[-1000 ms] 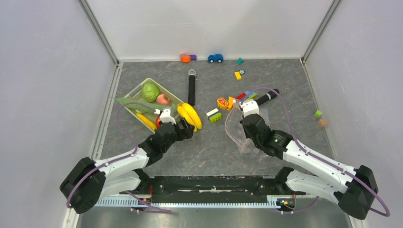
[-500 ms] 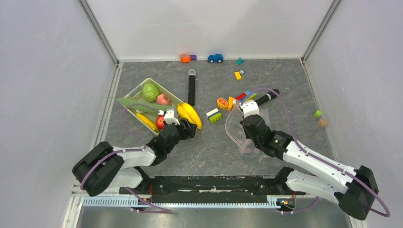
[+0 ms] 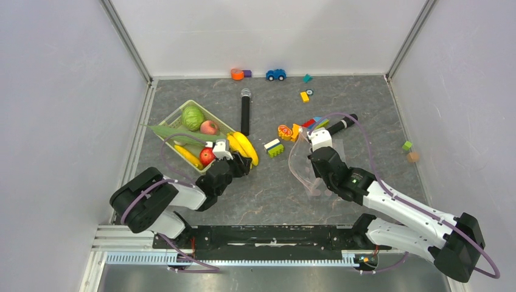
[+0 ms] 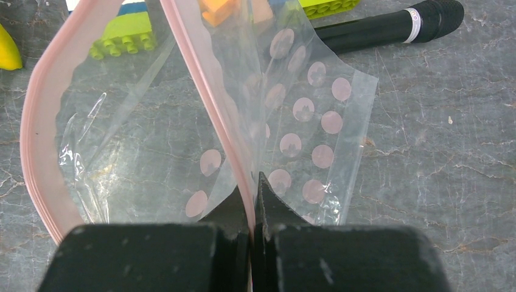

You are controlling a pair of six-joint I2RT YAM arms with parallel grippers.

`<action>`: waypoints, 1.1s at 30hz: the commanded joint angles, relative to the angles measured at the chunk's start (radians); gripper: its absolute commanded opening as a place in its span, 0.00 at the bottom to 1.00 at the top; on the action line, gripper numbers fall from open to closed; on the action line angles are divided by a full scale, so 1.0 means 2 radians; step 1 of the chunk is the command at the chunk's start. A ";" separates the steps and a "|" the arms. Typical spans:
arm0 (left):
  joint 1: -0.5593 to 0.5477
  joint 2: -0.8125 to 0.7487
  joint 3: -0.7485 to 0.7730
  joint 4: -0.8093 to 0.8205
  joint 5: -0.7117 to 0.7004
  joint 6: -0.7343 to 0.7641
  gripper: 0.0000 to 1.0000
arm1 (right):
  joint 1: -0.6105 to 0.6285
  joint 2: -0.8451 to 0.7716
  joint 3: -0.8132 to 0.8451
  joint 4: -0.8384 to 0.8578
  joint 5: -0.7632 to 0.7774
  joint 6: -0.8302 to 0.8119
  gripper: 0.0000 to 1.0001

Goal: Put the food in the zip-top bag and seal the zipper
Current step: Pick up the fake fruit from the center of the board.

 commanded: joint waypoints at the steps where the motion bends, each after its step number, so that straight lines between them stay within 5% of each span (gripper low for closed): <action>1: -0.003 0.013 0.004 0.070 -0.028 0.023 0.48 | -0.002 -0.008 0.003 0.012 0.009 -0.006 0.00; 7: -0.003 -0.033 -0.008 0.048 -0.026 0.024 0.03 | -0.002 -0.014 -0.002 0.014 0.010 -0.007 0.00; 20: -0.003 -0.268 0.047 -0.286 0.058 -0.022 0.02 | -0.002 -0.015 -0.005 0.019 0.001 -0.011 0.00; 27: -0.003 -0.320 0.116 -0.432 0.180 -0.035 0.02 | -0.002 -0.021 -0.006 0.022 -0.008 -0.015 0.00; 33: -0.003 -0.328 0.153 -0.455 0.355 -0.043 0.02 | -0.002 -0.026 -0.010 0.024 -0.011 -0.020 0.00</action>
